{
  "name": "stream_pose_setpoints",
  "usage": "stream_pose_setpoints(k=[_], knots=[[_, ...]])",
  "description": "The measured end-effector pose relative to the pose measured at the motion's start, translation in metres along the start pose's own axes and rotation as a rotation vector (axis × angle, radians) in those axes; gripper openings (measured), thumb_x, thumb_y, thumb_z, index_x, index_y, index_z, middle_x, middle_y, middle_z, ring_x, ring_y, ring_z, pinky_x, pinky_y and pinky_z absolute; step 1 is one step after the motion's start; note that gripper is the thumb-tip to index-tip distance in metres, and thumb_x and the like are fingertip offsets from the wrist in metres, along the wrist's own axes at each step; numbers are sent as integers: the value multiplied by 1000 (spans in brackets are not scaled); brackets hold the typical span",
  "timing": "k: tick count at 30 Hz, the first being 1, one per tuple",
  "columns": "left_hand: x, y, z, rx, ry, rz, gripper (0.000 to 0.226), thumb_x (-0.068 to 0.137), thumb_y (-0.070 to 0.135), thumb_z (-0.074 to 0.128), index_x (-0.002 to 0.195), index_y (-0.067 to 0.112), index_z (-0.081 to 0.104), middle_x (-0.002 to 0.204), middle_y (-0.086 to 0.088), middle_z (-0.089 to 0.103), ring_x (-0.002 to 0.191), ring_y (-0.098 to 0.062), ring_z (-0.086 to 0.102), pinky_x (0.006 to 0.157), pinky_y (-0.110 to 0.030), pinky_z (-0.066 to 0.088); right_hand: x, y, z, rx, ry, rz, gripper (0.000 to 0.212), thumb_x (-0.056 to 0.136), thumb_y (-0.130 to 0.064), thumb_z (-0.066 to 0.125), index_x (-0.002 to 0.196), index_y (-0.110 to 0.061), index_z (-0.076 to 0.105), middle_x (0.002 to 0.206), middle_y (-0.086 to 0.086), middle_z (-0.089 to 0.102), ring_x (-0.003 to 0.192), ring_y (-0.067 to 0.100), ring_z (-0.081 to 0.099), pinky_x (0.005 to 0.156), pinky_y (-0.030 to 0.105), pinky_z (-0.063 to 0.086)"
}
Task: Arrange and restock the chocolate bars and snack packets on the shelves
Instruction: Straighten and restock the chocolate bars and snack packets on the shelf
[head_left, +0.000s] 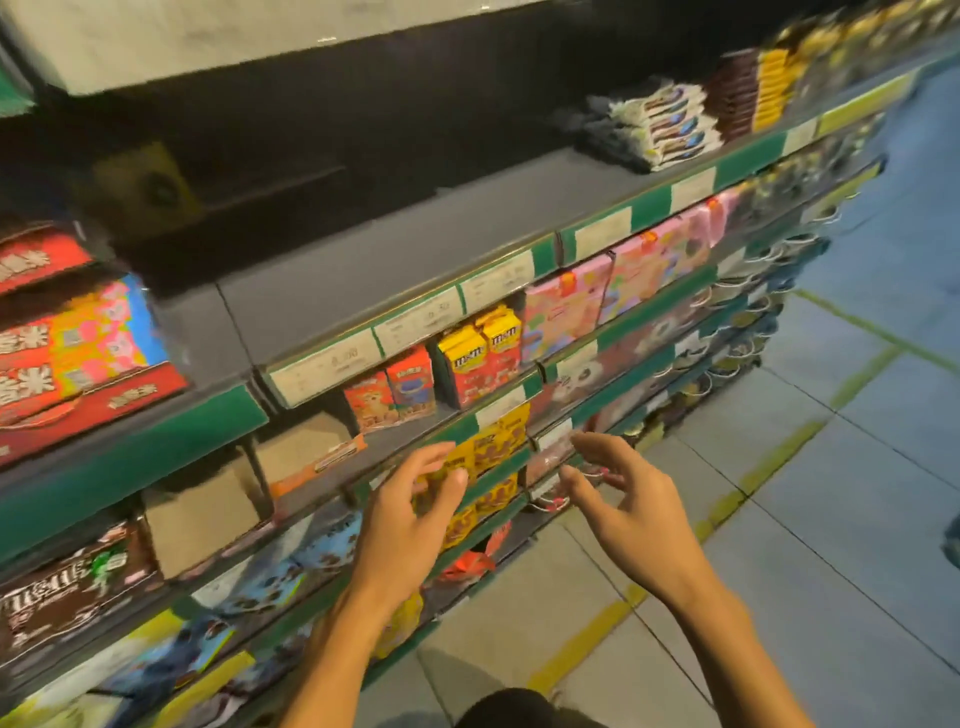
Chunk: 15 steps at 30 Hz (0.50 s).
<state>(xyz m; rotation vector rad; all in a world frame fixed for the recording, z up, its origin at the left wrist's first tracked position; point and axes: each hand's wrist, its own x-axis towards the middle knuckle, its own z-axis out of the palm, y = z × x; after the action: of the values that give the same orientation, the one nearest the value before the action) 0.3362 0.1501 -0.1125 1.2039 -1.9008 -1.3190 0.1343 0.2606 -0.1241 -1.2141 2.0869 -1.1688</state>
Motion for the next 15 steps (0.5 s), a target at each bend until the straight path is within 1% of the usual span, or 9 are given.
stream_pose_setpoints(k=[3, 5, 7, 9, 10, 12, 15], knots=[[24, 20, 56, 2, -78, 12, 26, 93, 41, 59, 119, 42, 60, 118, 24, 60, 104, 12, 54, 83, -10, 41, 3, 31, -43, -1, 77, 44, 41, 91, -51, 60, 127, -32, 58, 122, -19, 63, 113, -3, 57, 97, 24, 49], [38, 35, 93, 4, -128, 29, 22, 94, 37, 60, 116, 42, 60, 116, 23, 61, 104, 12, 55, 86, -13, 43, 1, 51, -72, 14, 134, 94, 42, 89, -53, 58, 126, -32, 58, 121, -18, 63, 114, -2, 57, 99, 28, 48], [51, 52, 130, -3, -186, 53, 20, 94, 33, 61, 113, 40, 61, 113, 22, 62, 103, 12, 55, 86, -11, 44, -3, 70, -99, 10, 193, 157, 42, 88, -54, 57, 124, -32, 59, 120, -18, 63, 115, -2, 56, 100, 30, 48], [63, 67, 163, -15, -250, 71, 20, 94, 31, 61, 113, 38, 62, 111, 21, 63, 102, 13, 55, 80, -5, 43, -6, 92, -124, 8, 246, 211, 38, 88, -53, 58, 122, -34, 59, 118, -20, 63, 115, -2, 56, 100, 31, 49], [70, 73, 178, -21, -281, 73, 20, 94, 31, 61, 113, 38, 62, 111, 21, 63, 102, 14, 55, 79, -4, 43, -6, 102, -135, 12, 269, 237, 37, 88, -53, 59, 121, -35, 59, 117, -20, 63, 114, -2, 56, 99, 32, 49], [84, 85, 205, -14, -333, 85, 20, 94, 33, 61, 112, 41, 62, 111, 22, 63, 104, 15, 54, 82, -9, 43, -2, 120, -155, 27, 317, 290, 39, 87, -54, 59, 121, -35, 60, 116, -21, 63, 112, -3, 57, 99, 32, 49], [111, 101, 238, -5, -395, 89, 20, 94, 38, 60, 111, 46, 61, 109, 31, 61, 105, 16, 54, 85, -12, 41, 16, 141, -181, 64, 373, 351, 32, 89, -47, 63, 119, -34, 61, 113, -20, 64, 109, -3, 58, 97, 31, 51]])
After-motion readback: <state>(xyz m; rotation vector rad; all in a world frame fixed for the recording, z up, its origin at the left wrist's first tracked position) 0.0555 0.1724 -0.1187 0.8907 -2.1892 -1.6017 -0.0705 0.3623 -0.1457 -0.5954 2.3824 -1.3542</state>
